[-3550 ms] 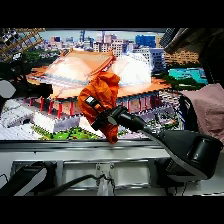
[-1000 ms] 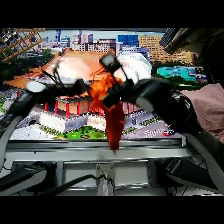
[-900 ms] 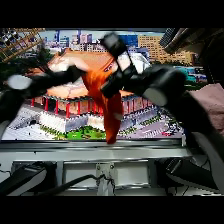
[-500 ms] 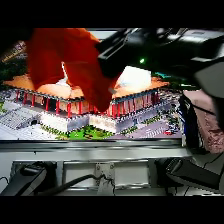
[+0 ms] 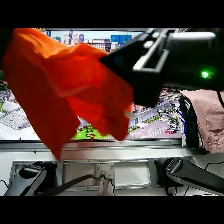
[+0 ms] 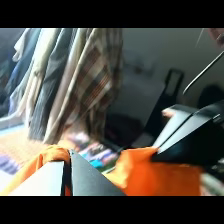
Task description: Fold the clothes and pants, and hang the long-sleeved shirts on hangers.
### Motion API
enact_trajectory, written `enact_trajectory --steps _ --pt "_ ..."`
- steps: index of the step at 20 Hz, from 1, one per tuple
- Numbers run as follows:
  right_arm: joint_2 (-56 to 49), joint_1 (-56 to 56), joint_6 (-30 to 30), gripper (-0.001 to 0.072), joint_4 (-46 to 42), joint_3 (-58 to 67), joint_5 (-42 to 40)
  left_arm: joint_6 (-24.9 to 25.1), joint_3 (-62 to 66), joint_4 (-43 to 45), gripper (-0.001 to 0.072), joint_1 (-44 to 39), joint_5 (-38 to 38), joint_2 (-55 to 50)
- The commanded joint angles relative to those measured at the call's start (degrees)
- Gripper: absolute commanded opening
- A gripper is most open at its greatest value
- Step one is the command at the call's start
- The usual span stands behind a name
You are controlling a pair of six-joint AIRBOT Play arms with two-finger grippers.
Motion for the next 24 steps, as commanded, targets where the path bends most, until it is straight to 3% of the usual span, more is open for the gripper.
enact_trajectory --steps 1,4,6,9,12,13,14,15,16,18,19,20,22,24 --pt "0.8 0.0 6.6 0.0021 -5.2 -2.4 2.9 1.9 0.1 3.0 0.0001 -0.1 -0.6 -3.5" --pt "-0.5 -0.1 8.4 0.0021 -9.8 -11.0 2.1 7.5 0.1 3.1 0.0001 -3.6 -0.1 -14.6" --pt "-1.7 -0.6 8.3 0.0018 -16.2 -17.6 0.2 10.8 0.1 3.1 0.0001 -6.8 4.6 -23.7" --pt "-3.4 -6.8 8.2 0.0018 -25.2 -27.4 -11.4 16.2 0.1 3.1 0.0001 -11.8 20.9 -36.6" --pt "-8.9 -19.1 8.2 0.0023 -25.6 -30.8 -22.3 16.2 0.1 1.0 0.0007 -16.6 34.7 -45.2" --pt "-11.5 -23.3 8.3 0.0205 -24.8 -30.8 -27.0 15.8 0.1 -1.8 0.0151 -17.2 36.2 -46.6" --pt "-13.6 -27.3 8.3 0.0613 -21.5 -30.8 -30.4 15.4 0.1 -5.3 0.0485 -17.2 36.0 -47.2" --pt "-14.8 -30.5 8.3 0.0594 -16.9 -30.5 -30.8 15.4 0.1 -7.3 0.0633 -17.0 34.9 -47.1" --pt "-15.0 -33.5 8.3 0.0499 -11.3 -30.6 -29.9 15.5 0.1 -7.3 0.0626 -16.0 32.4 -46.4" --pt "-14.5 -36.2 8.2 0.0448 -6.7 -30.6 -25.3 15.4 0.1 -5.1 0.0584 -12.1 22.9 -44.3" --pt "-14.1 -36.4 7.1 0.0422 -7.1 -30.6 -21.7 15.4 0.0 -3.9 0.0427 -9.4 16.5 -43.2" --pt "-13.9 -36.0 5.0 0.0421 -7.1 -30.6 -17.3 14.6 0.0 -2.5 0.0324 -6.6 10.6 -42.3" --pt "-12.5 -33.1 2.6 0.0414 -7.2 -32.9 -9.5 4.9 -0.3 2.1 0.0318 -0.6 1.8 -41.1" --pt "-7.5 -27.8 4.0 0.0357 -7.0 -41.2 -8.9 -2.8 -2.1 5.4 0.0318 4.7 -3.7 -39.8"
